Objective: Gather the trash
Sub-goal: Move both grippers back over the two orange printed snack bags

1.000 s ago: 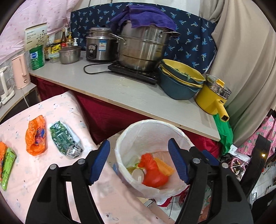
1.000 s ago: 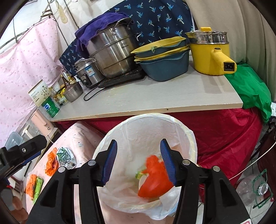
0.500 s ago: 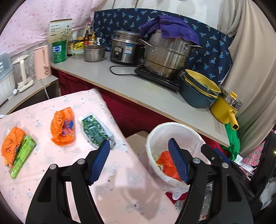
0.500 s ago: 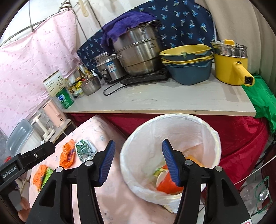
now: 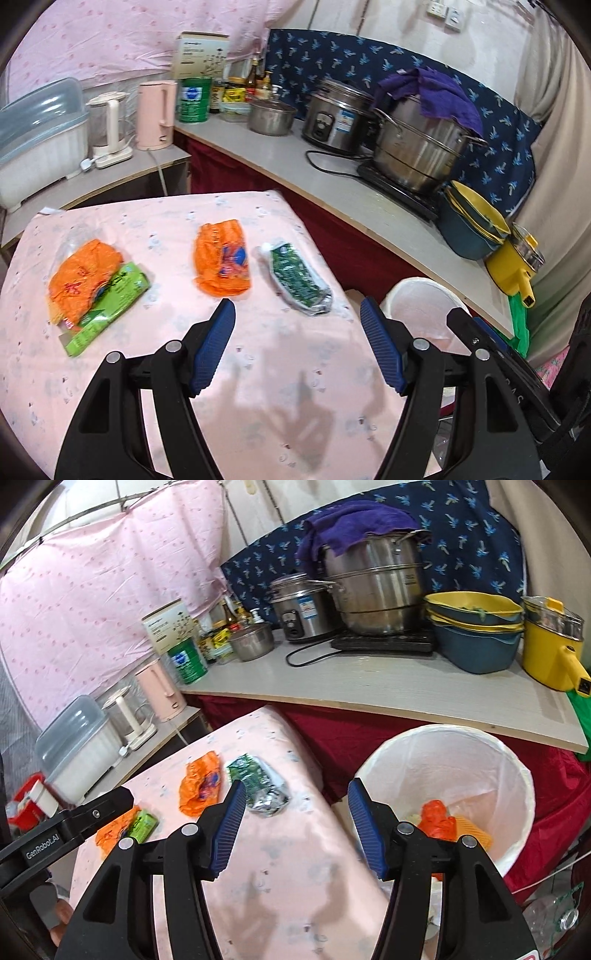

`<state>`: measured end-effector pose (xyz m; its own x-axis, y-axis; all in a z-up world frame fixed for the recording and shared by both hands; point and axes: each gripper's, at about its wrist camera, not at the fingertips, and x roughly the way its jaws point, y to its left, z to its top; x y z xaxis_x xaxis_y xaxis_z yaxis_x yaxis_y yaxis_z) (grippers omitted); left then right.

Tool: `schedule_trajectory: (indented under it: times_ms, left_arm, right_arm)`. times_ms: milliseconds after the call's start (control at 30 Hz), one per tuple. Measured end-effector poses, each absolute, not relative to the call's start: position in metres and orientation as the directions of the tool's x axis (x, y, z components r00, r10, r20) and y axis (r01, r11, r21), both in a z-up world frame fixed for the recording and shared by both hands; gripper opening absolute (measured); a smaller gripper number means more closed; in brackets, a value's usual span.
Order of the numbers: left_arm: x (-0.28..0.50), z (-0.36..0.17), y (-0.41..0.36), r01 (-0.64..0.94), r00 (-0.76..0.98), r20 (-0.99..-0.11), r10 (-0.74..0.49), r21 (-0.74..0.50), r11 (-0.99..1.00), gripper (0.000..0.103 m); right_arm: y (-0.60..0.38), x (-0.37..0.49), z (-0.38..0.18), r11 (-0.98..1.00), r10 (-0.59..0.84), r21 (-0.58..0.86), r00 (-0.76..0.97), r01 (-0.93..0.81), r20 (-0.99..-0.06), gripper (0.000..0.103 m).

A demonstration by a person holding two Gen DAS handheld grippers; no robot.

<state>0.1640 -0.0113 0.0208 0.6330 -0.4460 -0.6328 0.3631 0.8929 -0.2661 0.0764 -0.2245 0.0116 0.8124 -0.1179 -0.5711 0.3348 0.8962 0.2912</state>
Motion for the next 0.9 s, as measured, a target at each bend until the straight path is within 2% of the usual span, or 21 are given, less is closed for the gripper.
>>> schedule_trajectory:
  times_ms: [600,900]
  left_arm:
    - [0.180,0.006,0.101,0.158,0.698,-0.650,-0.300,-0.268,0.950,0.067]
    - [0.196,-0.014,0.152,0.051,0.694,-0.682,-0.231,-0.274,0.960,0.067]
  right_arm:
    - [-0.135,0.113,0.014,0.952,-0.011,0.239,0.803,0.190,-0.595,0.056]
    - [-0.103,0.140,0.001,0.963,0.028,0.225,0.782,0.145,-0.623,0.060]
